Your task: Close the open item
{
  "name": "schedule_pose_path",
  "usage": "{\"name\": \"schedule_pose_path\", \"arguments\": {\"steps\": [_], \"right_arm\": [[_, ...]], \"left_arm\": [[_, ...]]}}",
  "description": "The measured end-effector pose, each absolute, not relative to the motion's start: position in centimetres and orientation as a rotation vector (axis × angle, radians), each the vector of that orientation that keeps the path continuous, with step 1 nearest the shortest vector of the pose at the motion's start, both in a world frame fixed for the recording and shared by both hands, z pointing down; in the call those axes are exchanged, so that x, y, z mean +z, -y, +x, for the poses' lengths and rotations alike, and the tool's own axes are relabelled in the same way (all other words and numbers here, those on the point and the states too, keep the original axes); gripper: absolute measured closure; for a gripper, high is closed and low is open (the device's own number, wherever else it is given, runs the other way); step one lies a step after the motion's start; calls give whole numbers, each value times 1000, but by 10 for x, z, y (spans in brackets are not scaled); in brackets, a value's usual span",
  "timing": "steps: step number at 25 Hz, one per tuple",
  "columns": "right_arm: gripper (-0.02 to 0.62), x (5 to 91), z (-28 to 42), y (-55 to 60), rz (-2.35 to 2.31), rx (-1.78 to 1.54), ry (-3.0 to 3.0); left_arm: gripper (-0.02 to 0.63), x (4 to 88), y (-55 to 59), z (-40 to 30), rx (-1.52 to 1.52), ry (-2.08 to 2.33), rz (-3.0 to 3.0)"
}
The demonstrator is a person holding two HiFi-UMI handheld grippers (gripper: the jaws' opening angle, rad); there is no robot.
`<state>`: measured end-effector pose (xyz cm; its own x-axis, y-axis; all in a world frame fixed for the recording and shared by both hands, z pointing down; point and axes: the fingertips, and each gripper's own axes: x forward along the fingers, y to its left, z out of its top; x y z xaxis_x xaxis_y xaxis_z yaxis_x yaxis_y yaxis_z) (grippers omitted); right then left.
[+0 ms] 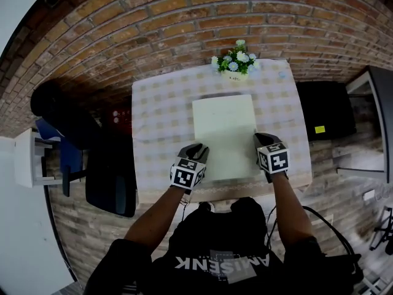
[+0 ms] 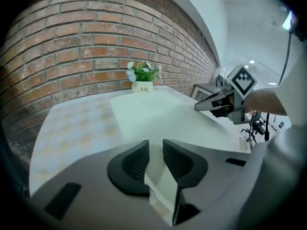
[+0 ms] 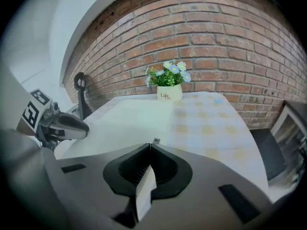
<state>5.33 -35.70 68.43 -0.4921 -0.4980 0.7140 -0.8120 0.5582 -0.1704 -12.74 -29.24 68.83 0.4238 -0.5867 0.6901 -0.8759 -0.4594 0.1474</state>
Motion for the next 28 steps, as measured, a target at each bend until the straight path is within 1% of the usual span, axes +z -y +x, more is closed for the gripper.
{"name": "schedule_pose_path", "arguments": {"steps": [4, 9, 16, 20, 28], "right_arm": [[555, 685, 54, 358, 1032, 724, 2189], [555, 685, 54, 357, 1076, 764, 2202], [552, 675, 57, 354, 1071, 625, 2176], [552, 651, 60, 353, 1133, 657, 2228], [552, 575, 66, 355, 1235, 570, 2344]], "left_arm": [[511, 690, 292, -127, 792, 1238, 2195], [511, 679, 292, -130, 637, 1183, 2147], [511, 658, 289, -137, 539, 1182, 2177], [511, 637, 293, -151, 470, 1234, 2171], [511, 567, 308, -168, 227, 1339, 2212]]}}
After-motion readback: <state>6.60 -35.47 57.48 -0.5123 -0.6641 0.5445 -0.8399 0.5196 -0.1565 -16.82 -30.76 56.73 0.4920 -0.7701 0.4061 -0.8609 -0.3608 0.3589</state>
